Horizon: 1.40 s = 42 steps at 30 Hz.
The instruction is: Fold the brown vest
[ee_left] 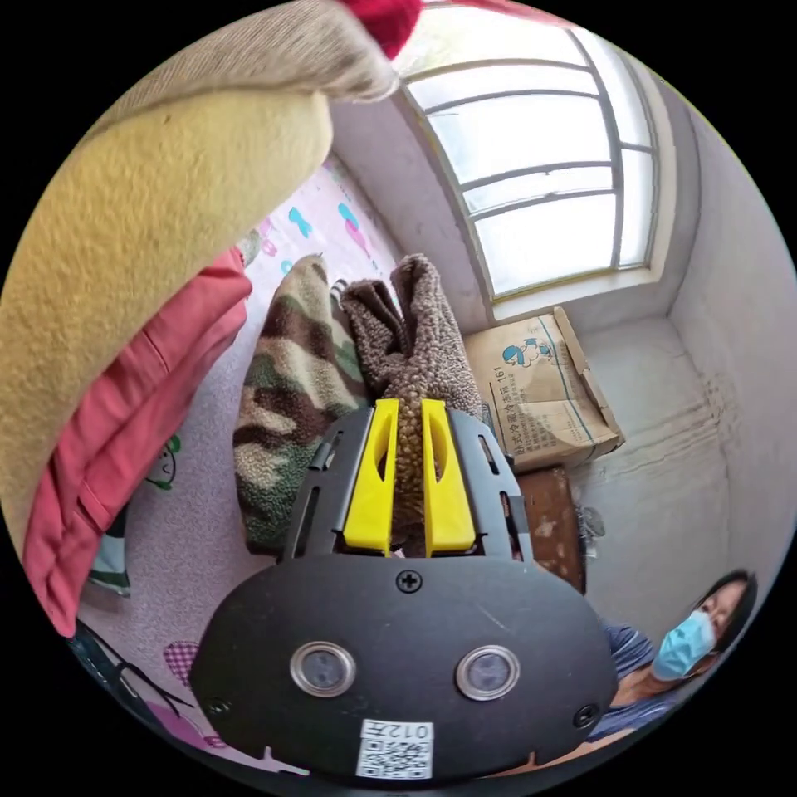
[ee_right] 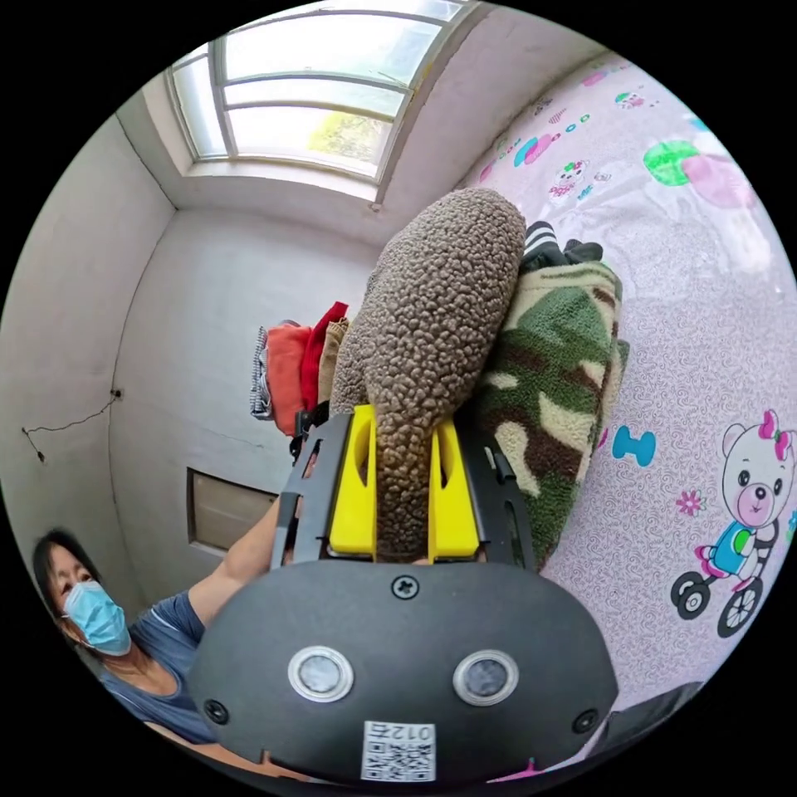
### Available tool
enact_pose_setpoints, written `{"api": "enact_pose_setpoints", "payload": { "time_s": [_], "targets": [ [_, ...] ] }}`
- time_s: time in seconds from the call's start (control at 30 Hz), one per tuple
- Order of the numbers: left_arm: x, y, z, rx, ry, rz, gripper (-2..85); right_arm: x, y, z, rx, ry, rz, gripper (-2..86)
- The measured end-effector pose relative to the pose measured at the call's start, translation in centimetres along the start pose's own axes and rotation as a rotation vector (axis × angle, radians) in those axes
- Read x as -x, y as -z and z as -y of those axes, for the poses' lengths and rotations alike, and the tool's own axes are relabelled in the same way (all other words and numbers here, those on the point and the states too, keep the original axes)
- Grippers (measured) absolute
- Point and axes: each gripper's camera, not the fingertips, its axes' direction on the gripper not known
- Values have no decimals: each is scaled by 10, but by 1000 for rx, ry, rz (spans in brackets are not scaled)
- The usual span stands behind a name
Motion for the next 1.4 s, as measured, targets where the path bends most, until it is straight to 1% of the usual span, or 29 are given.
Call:
{"api": "enact_pose_setpoints", "payload": {
  "time_s": [0.13, 0.2, 0.27, 0.33, 0.4, 0.5, 0.57, 0.6, 0.63, 0.67, 0.7, 0.73, 0.77, 0.8, 0.83, 0.87, 0.9, 0.97, 1.03, 1.07, 1.1, 1.17, 1.2, 1.27, 1.4],
  "targets": [
    [-23, 16, -40, -113, -72, 0, 14, 34, 2, -5, 80, 40, -83, 96],
    [-36, 26, -66, -177, -103, -10, 9, 49, 8, -14, 76, 37, -131, 102],
    [-57, 44, -105, -272, -174, -9, 5, 68, 27, -34, 13, 8, -196, 100],
    [-73, 57, -136, -321, -244, -23, 4, 88, 49, -55, -75, 15, -241, 87],
    [-91, 67, -168, -340, -316, 3, 3, 119, 71, -81, -152, 68, -257, 63],
    [-139, 78, -230, -377, -509, 133, 3, 200, 96, -141, -218, 262, -386, 32],
    [-200, 78, -297, -426, -744, 339, 3, 281, 106, -215, -268, 495, -586, 21],
    [-215, 75, -316, -448, -805, 394, 3, 300, 107, -236, -278, 549, -635, 18],
    [-239, 69, -356, -508, -887, 489, 4, 332, 107, -280, -304, 637, -729, 20],
    [-255, 62, -394, -585, -906, 544, 5, 356, 109, -325, -357, 690, -817, 26],
    [-260, 57, -413, -619, -914, 547, 6, 363, 110, -346, -389, 699, -853, 31],
    [-265, 47, -446, -651, -919, 512, 7, 372, 115, -388, -464, 687, -899, 45],
    [-267, 32, -472, -588, -924, 441, 8, 371, 123, -425, -521, 631, -894, 61],
    [-266, 22, -482, -526, -920, 403, 7, 368, 127, -441, -522, 594, -870, 59],
    [-265, 0, -503, -416, -899, 327, 5, 355, 134, -468, -466, 514, -812, 56],
    [-262, -23, -527, -354, -885, 274, 5, 343, 140, -494, -403, 441, -771, 42],
    [-262, -35, -541, -330, -885, 254, 5, 337, 142, -509, -391, 413, -769, 35],
    [-265, -82, -593, -224, -880, 193, 4, 323, 153, -568, -411, 348, -856, 19],
    [-271, -117, -630, -127, -890, 157, 4, 316, 163, -603, -389, 340, -941, 13],
    [-275, -139, -653, -74, -889, 146, 4, 313, 172, -624, -380, 344, -1006, 11],
    [-277, -150, -664, -48, -890, 139, 4, 311, 177, -633, -381, 347, -1038, 10],
    [-284, -195, -703, 69, -903, 125, 4, 304, 203, -661, -375, 355, -1116, 6],
    [-286, -206, -711, 92, -904, 127, 4, 301, 211, -665, -367, 357, -1137, 5],
    [-291, -252, -738, 148, -915, 157, 4, 288, 238, -674, -324, 349, -1251, 3],
    [-293, -331, -759, 243, -837, 231, 3, 268, 279, -671, -295, 384, -1352, 5]
  ]
}}
